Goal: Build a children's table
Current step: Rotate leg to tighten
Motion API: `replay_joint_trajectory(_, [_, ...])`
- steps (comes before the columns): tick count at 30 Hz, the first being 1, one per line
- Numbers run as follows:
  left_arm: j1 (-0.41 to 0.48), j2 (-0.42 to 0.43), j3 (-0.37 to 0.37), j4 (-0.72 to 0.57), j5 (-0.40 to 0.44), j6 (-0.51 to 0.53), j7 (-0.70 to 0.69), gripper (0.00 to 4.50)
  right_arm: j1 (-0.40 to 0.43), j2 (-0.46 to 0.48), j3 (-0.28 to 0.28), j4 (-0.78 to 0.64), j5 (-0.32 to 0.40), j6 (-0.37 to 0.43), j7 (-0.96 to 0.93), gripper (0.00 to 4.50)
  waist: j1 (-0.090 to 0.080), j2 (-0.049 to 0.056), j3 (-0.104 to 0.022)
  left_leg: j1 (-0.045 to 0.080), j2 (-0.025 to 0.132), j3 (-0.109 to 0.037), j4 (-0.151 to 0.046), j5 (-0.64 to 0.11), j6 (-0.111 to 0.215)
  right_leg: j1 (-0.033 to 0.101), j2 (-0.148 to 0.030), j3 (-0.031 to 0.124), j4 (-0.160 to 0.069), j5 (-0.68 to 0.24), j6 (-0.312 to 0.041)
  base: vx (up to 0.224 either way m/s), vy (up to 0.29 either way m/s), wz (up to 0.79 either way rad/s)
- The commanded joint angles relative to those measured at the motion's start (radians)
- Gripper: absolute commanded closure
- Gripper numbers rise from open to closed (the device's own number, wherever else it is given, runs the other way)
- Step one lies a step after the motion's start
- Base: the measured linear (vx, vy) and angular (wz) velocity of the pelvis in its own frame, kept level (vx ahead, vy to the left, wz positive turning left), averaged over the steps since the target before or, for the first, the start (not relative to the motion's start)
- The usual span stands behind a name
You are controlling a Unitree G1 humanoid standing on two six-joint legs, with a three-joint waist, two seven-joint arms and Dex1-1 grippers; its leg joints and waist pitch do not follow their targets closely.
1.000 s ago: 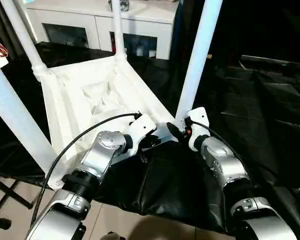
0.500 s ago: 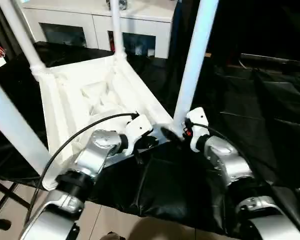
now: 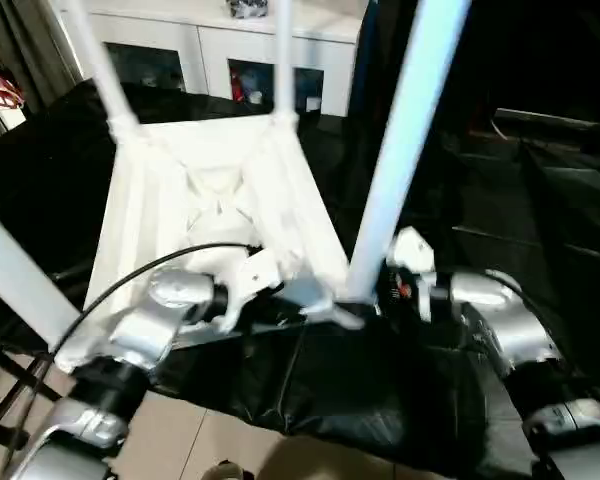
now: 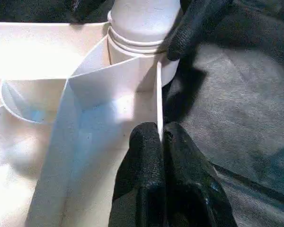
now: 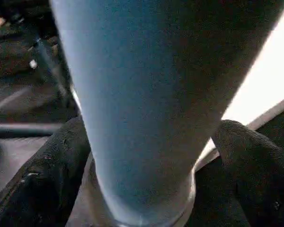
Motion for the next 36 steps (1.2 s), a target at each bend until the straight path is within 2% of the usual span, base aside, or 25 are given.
replay_joint_trajectory(1, [-0.002, -0.001, -0.008, -0.053, -0.046, -0.014, -0.042, 4.5, -0.004, -0.008, 0.006, -0.023, 0.02, 0.007, 0.032, 0.48, 0.001, -0.005, -0.069, 0.022, 0.051, -0.021, -0.074, -0.225, 0.037, 0.044, -0.053, 0.052, -0.065, -0.196, -0.235, 0.0, 0.0, 0.0])
replay_joint_trajectory(3, [0.0, 0.004, -0.008, -0.057, -0.049, -0.01, -0.048, 4.5, -0.005, -0.008, 0.01, -0.024, 0.022, 0.01, 0.042, 0.53, 0.001, -0.006, -0.069, 0.023, 0.051, -0.02, -0.074, -0.227, 0.036, 0.044, -0.052, 0.053, -0.065, -0.192, -0.239, 0.0, 0.0, 0.0])
replay_joint_trajectory(5, [0.001, 0.014, -0.01, -0.055, -0.049, -0.013, -0.061, 4.5, -0.013, -0.006, 0.018, -0.018, 0.016, 0.009, 0.046, 0.83, 0.001, -0.005, -0.069, 0.023, 0.051, -0.02, -0.075, -0.224, 0.032, 0.044, -0.052, 0.053, -0.064, -0.186, -0.24, 0.0, 0.0, 0.0])
replay_joint_trajectory(12, [0.007, 0.026, -0.009, -0.058, -0.049, -0.008, -0.072, 4.5, -0.009, -0.003, 0.023, -0.029, 0.027, 0.013, 0.073, 1.41, 0.002, -0.009, -0.07, 0.021, 0.05, -0.02, -0.073, -0.211, 0.038, 0.047, -0.053, 0.052, -0.062, -0.174, -0.244, 0.0, 0.0, 0.0])
replay_joint_trajectory(17, [0.009, 0.037, -0.007, -0.06, -0.052, -0.005, -0.076, 4.5, -0.004, 0.0, 0.029, -0.03, 0.028, 0.014, 0.084, 1.9, 0.003, -0.004, -0.071, 0.022, 0.05, -0.02, -0.072, -0.207, 0.038, 0.046, -0.052, 0.052, -0.06, -0.165, -0.247, 0.0, 0.0, 0.0])
replay_joint_trajectory(23, [0.005, 0.029, -0.005, -0.049, -0.043, 0.008, -0.049, 4.5, 0.012, 0.015, 0.029, -0.039, 0.03, 0.019, 0.071, 2.01, 0.003, 0.0, -0.072, 0.022, 0.049, -0.021, -0.072, -0.209, 0.033, 0.047, -0.052, 0.051, -0.059, -0.15, -0.253, 0.0, 0.0, 0.0])
replay_joint_trajectory(25, [-0.015, 0.002, 0.002, -0.014, -0.019, 0.012, 0.017, 4.5, 0.016, 0.041, 0.017, -0.027, 0.024, 0.021, 0.008, 2.01, 0.0, -0.002, -0.071, 0.021, 0.049, -0.021, -0.072, -0.214, 0.03, 0.047, -0.052, 0.052, -0.06, -0.152, -0.254, 0.0, 0.0, 0.0])
replay_joint_trajectory(27, [-0.037, -0.028, 0.01, 0.022, -0.003, 0.019, 0.078, 4.5, 0.012, 0.076, -0.002, 0.0, 0.011, 0.009, -0.084, 2.01, -0.001, 0.0, -0.069, 0.026, 0.048, -0.021, -0.075, -0.233, 0.017, 0.043, -0.053, 0.053, -0.066, -0.186, -0.247, 0.0, 0.0, 0.0])
replay_joint_trajectory(28, [-0.037, -0.028, 0.01, 0.022, -0.003, 0.019, 0.078, 4.5, 0.012, 0.076, -0.002, 0.0, 0.011, 0.009, -0.084, 2.01, -0.002, -0.002, -0.068, 0.026, 0.046, -0.024, -0.077, -0.257, 0.005, 0.047, -0.056, 0.052, -0.072, -0.235, -0.233, 0.0, 0.0, 0.0])
replay_joint_trajectory(30, [-0.076, -0.077, 0.019, 0.078, 0.022, 0.023, 0.178, 4.5, -0.006, 0.13, -0.03, 0.052, -0.003, 0.015, -0.231, 2.02, -0.003, 0.001, -0.067, 0.029, 0.048, -0.024, -0.078, -0.272, -0.003, 0.042, -0.056, 0.053, -0.075, -0.26, -0.224, 0.0, 0.0, 0.0])
replay_joint_trajectory(31, [-0.091, -0.098, 0.021, 0.099, 0.032, 0.025, 0.219, 4.5, -0.013, 0.152, -0.042, 0.07, -0.003, 0.021, -0.283, 2.02, -0.005, 0.0, -0.066, 0.028, 0.046, -0.029, -0.081, -0.302, -0.024, 0.045, -0.059, 0.051, -0.081, -0.321, -0.203, 0.0, 0.0, 0.0])
replay_joint_trajectory(32, [-0.127, -0.152, 0.024, 0.148, 0.054, 0.033, 0.315, 4.5, -0.031, 0.207, -0.066, 0.115, -0.014, 0.022, -0.423, 2.02, -0.009, 0.001, -0.064, 0.027, 0.045, -0.027, -0.082, -0.304, -0.026, 0.043, -0.058, 0.052, -0.084, -0.333, -0.195, 0.0, 0.0, 0.0])
replay_joint_trajectory(33, [-0.142, -0.177, 0.025, 0.168, 0.06, 0.04, 0.354, 4.5, -0.04, 0.234, -0.076, 0.136, -0.021, 0.017, -0.491, 2.02, -0.012, 0.003, -0.06, 0.035, 0.044, -0.028, -0.082, -0.329, -0.046, 0.032, -0.057, 0.053, -0.09, -0.376, -0.184, 0.0, 0.0, 0.0])
replay_joint_trajectory(34, [-0.152, -0.195, 0.027, 0.181, 0.064, 0.045, 0.38, 4.5, -0.048, 0.252, -0.083, 0.15, -0.025, 0.017, -0.539, 2.02, -0.013, -0.001, -0.065, 0.032, 0.043, -0.033, -0.083, -0.335, -0.053, 0.041, -0.061, 0.049, -0.091, -0.397, -0.172, 0.0, 0.0, 0.0])
replay_joint_trajectory(35, [-0.163, -0.216, 0.03, 0.193, 0.067, 0.051, 0.41, 4.5, -0.058, 0.274, -0.096, 0.168, -0.022, 0.032, -0.59, 2.02, -0.013, 0.006, -0.065, 0.029, 0.043, -0.034, -0.084, -0.327, -0.053, 0.041, -0.061, 0.05, -0.09, -0.386, -0.17, 0.0, 0.0, 0.0])
replay_joint_trajectory(36, [-0.171, -0.231, 0.032, 0.203, 0.069, 0.055, 0.435, 4.5, -0.067, 0.291, -0.106, 0.181, -0.019, 0.047, -0.628, 2.02, -0.015, 0.004, -0.064, 0.03, 0.044, -0.032, -0.085, -0.329, -0.051, 0.038, -0.06, 0.05, -0.093, -0.38, -0.167, 0.0, 0.0, 0.0])
